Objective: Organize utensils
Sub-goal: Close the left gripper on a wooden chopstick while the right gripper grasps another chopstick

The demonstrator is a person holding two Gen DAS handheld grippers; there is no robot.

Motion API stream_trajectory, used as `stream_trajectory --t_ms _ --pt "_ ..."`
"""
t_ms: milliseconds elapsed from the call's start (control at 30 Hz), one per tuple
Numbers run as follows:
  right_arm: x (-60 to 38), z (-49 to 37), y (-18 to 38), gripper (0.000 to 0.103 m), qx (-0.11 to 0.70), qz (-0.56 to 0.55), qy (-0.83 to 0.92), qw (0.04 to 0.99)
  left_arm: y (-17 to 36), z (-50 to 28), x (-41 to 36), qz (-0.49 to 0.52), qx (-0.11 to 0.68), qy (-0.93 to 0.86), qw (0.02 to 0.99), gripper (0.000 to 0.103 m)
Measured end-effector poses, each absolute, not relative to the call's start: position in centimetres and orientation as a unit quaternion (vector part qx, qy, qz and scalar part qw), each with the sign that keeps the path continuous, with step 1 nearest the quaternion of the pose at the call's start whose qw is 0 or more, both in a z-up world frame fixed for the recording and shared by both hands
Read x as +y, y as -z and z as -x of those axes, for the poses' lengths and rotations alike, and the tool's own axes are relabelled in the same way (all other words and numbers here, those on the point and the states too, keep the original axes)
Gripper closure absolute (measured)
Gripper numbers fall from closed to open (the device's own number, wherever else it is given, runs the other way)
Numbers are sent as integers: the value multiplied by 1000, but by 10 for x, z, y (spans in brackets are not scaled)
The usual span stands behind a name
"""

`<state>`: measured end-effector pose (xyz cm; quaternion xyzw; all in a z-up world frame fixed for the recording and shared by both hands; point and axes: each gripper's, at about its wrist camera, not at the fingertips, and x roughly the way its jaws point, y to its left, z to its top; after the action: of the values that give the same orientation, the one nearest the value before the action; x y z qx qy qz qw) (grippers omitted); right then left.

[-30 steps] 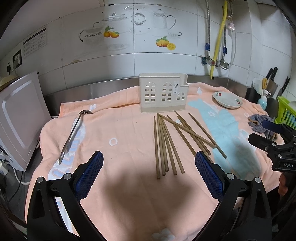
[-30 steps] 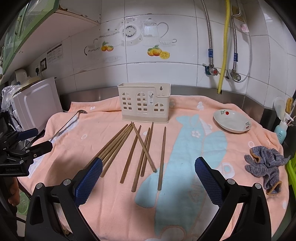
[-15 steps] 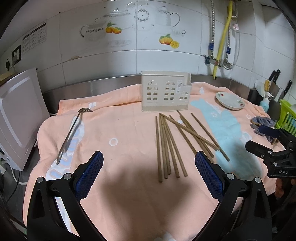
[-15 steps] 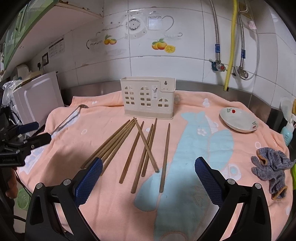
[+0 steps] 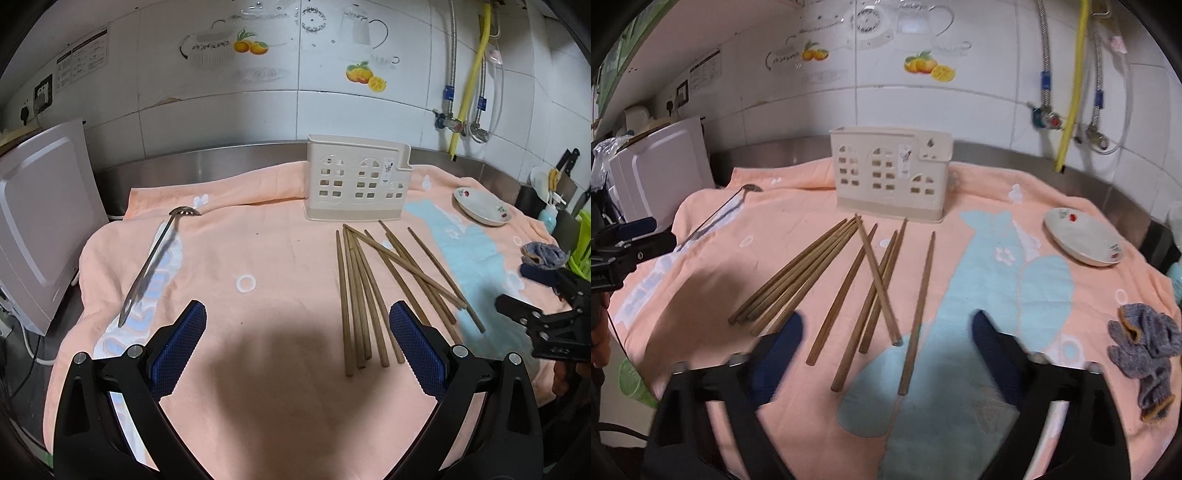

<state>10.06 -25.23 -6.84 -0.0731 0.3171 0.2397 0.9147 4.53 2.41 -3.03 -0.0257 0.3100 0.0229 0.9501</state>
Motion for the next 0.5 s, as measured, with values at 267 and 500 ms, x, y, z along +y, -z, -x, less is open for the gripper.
stream_trajectory --t_ms 267,500 --pt "-243 -127 88 37 340 80 -259 900 44 -62 22 18 332 -10 943 5" --pt "-237 -146 101 51 358 85 -271 890 57 -77 15 10 352 13 936 6"
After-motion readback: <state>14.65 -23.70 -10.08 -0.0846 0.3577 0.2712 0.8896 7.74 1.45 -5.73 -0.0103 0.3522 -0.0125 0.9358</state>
